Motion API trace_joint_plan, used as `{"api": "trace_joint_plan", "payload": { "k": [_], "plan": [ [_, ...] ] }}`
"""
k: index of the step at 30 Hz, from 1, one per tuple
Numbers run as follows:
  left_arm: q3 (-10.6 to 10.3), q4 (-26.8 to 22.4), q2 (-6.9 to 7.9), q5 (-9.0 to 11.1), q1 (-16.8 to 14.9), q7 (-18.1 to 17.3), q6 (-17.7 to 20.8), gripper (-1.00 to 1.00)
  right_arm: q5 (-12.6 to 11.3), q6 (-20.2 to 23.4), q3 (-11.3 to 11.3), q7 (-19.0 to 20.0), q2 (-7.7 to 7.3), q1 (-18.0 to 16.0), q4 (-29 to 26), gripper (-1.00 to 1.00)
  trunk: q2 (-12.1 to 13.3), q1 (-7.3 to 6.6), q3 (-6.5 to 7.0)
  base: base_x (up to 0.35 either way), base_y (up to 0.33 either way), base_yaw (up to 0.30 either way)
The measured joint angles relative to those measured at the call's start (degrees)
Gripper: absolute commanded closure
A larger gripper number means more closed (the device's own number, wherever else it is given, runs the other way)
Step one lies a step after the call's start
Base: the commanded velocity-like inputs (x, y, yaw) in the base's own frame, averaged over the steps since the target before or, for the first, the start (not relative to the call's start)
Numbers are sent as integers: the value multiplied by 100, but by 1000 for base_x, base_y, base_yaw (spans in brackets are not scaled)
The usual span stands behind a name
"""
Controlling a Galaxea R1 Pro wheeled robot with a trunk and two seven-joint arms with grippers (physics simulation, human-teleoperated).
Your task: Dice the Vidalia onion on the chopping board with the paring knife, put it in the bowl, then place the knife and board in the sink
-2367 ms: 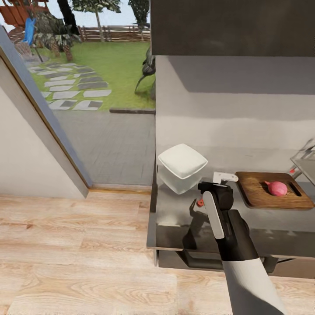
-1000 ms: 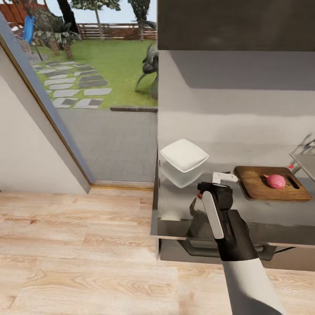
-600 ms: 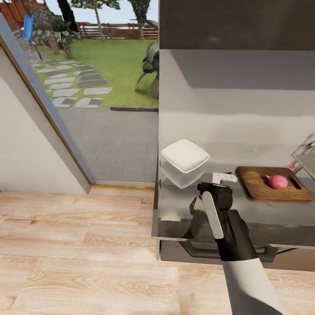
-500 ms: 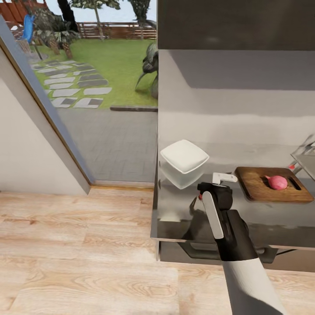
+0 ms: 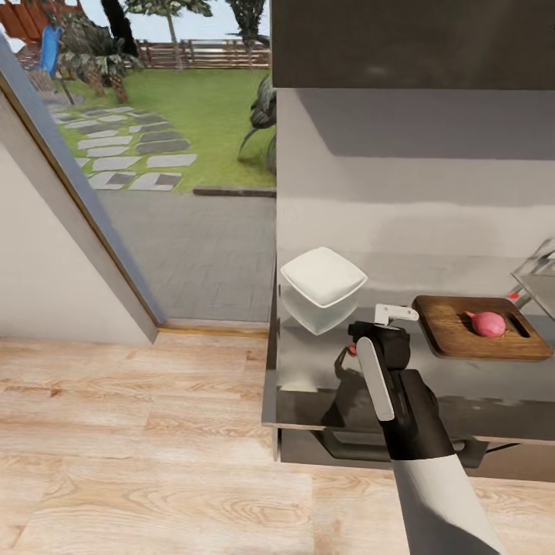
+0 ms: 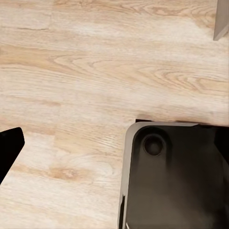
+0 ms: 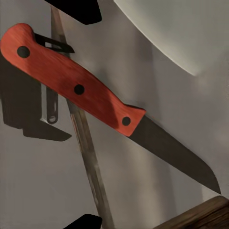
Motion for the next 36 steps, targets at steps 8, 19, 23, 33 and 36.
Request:
{"api": "trace_joint_plan", "payload": {
  "k": [8,19,23,33,36],
  "plan": [
    [0,0,-1,0,0,0,0,-100,-4,0,0,0,6,0,2,-100,0,0,-25,0,0,0],
    [-5,8,0,0,0,0,0,-100,-14,-7,4,0,18,0,138,-100,0,0,-103,0,0,0],
    [-93,9,0,3,0,0,0,-100,-17,-8,5,0,23,0,149,-100,0,0,-131,0,0,0],
    [-139,9,0,3,0,0,0,-100,-17,-9,9,0,40,0,151,-100,0,0,-194,0,24,0],
    [-139,9,0,3,0,0,1,-100,-17,-9,9,0,38,0,152,-100,0,0,-199,0,68,0]
  ]
}}
